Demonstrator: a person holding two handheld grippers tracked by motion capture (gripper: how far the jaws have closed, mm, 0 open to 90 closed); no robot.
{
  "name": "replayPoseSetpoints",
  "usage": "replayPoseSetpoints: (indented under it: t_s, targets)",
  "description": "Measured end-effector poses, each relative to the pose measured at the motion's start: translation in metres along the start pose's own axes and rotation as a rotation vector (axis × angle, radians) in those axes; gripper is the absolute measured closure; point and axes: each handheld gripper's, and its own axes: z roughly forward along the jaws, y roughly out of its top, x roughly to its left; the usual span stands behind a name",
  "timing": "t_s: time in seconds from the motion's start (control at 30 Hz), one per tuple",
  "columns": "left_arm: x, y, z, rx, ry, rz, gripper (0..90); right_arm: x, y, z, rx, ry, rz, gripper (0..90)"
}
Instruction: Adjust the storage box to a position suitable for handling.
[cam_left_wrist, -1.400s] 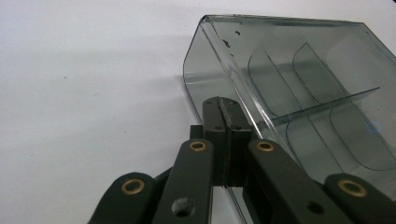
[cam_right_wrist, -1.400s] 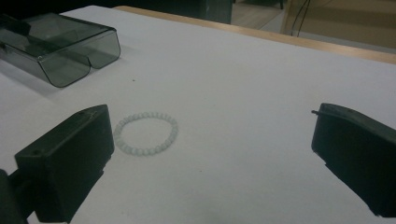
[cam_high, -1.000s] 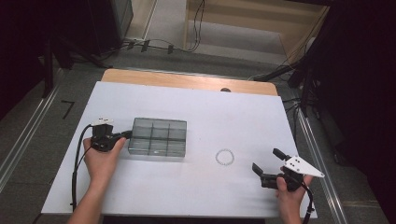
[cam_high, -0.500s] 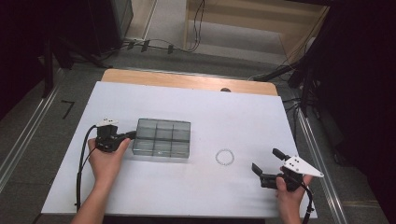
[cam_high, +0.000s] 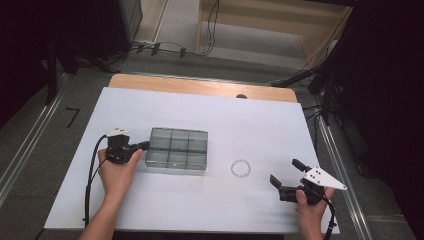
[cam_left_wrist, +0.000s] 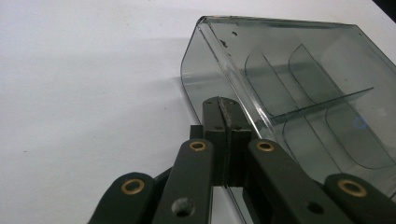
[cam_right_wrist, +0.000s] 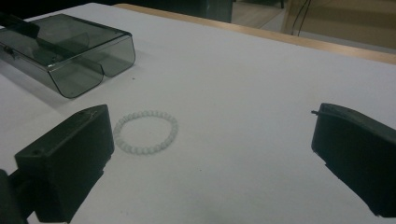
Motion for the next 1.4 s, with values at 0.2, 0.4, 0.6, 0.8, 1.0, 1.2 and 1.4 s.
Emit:
replayPoseSetpoints:
  t_s: [0.2,0.4,0.6,0.8,1.0,1.2,1.4]
  targets:
    - [-0.005,0.000,0.003,0.002,-0.013,0.003,90.0,0.000,0.000,0.001,0.002,0.004,0.002,0.0]
    - [-0.011,0.000,0.004,0.002,-0.020,0.011,90.0,0.001,0.000,0.001,0.002,0.004,-0.005,0.0]
    - [-0.016,0.000,0.006,0.001,-0.023,0.011,90.0,0.000,0.000,0.001,0.001,0.006,-0.002,0.0]
    - [-0.021,-0.001,0.009,0.001,-0.033,0.008,90.0,0.000,-0.001,0.002,0.002,0.006,-0.002,0.0]
    - [-0.026,-0.004,0.010,-0.006,-0.036,0.007,90.0,0.001,0.000,0.001,0.002,0.005,-0.003,0.0]
    - [-0.030,-0.005,0.011,-0.011,-0.033,0.002,90.0,0.000,0.001,0.001,-0.001,0.006,-0.002,0.0]
    - [-0.037,-0.008,0.012,-0.013,-0.037,-0.002,90.0,0.001,0.001,0.001,0.000,0.011,0.003,0.0]
